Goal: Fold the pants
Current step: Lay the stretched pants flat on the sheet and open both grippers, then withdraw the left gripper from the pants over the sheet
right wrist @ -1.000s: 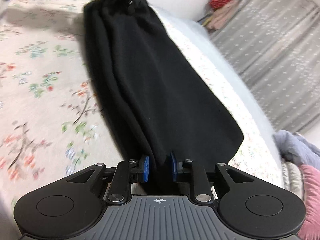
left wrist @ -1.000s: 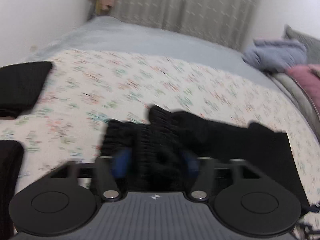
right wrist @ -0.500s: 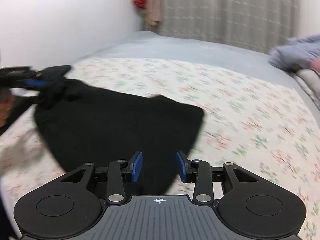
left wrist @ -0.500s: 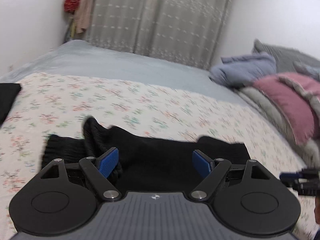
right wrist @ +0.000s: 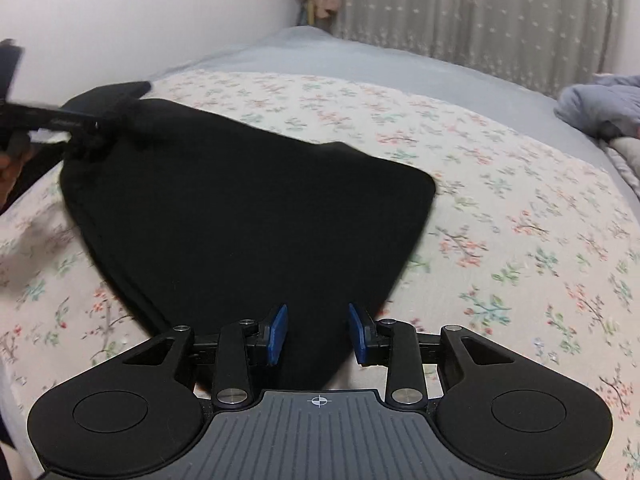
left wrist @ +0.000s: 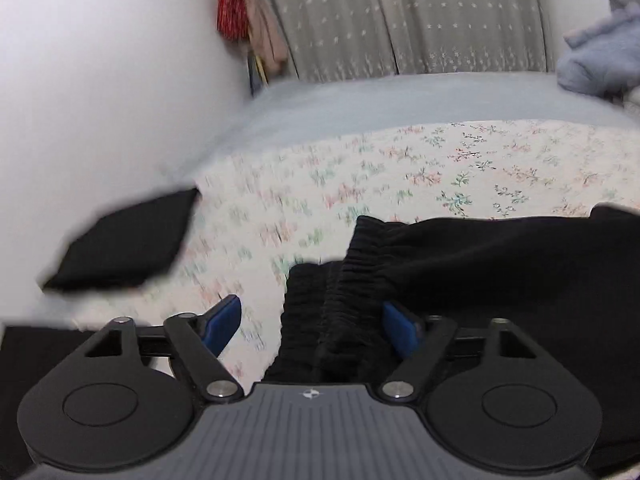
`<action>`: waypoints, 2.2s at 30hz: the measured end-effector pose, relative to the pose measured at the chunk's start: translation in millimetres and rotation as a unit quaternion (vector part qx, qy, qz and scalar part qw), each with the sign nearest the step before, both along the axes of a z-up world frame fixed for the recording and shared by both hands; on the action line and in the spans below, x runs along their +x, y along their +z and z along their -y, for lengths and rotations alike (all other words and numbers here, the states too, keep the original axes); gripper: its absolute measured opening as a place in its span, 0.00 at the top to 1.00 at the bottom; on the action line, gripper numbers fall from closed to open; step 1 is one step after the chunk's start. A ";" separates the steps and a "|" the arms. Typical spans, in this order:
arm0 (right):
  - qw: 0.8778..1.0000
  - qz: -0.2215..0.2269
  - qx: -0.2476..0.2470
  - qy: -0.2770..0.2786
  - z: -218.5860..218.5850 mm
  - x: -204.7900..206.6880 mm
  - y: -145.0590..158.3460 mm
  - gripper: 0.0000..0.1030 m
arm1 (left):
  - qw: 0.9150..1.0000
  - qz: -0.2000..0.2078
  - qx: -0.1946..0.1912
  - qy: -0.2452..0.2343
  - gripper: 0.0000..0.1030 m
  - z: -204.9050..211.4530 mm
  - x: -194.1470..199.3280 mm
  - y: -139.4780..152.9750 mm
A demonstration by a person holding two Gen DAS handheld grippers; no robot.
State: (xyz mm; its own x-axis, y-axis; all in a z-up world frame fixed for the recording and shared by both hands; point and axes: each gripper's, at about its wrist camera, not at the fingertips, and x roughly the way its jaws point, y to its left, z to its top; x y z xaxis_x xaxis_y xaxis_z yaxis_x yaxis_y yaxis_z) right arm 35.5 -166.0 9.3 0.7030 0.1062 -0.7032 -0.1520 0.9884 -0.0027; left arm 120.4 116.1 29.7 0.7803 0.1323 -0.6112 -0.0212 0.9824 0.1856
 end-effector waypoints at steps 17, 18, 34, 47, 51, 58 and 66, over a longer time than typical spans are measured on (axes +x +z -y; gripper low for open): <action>0.998 0.045 -0.027 0.020 -21.4 -6.1 4.2 0.69 | 0.977 0.050 -0.176 -0.113 0.15 14.4 -27.6 22.5; 0.998 0.042 -0.026 0.025 -23.8 -5.1 2.3 0.69 | 0.981 0.026 -0.149 -0.124 0.15 28.4 -25.4 13.3; 0.994 -0.076 0.024 0.072 -7.6 -9.9 -11.4 0.67 | 0.989 -0.068 -0.086 -0.096 0.19 35.0 -19.2 -20.9; 0.992 -0.045 0.122 -0.007 32.2 -1.7 5.9 0.65 | 0.966 -0.054 -0.131 -0.216 0.19 169.0 -7.2 -6.0; 0.989 -0.055 0.134 -0.003 30.0 -1.2 0.4 0.65 | 0.952 -0.083 -0.110 -0.272 0.31 250.1 19.1 -12.0; 0.996 -0.058 0.057 0.023 2.7 -1.7 -10.5 0.67 | 0.940 -0.163 -0.105 -0.280 0.64 344.6 59.6 -47.4; 0.998 -0.044 -0.019 0.036 -14.4 -9.0 -10.9 0.70 | 0.942 -0.170 -0.136 -0.255 0.70 346.0 88.3 -53.9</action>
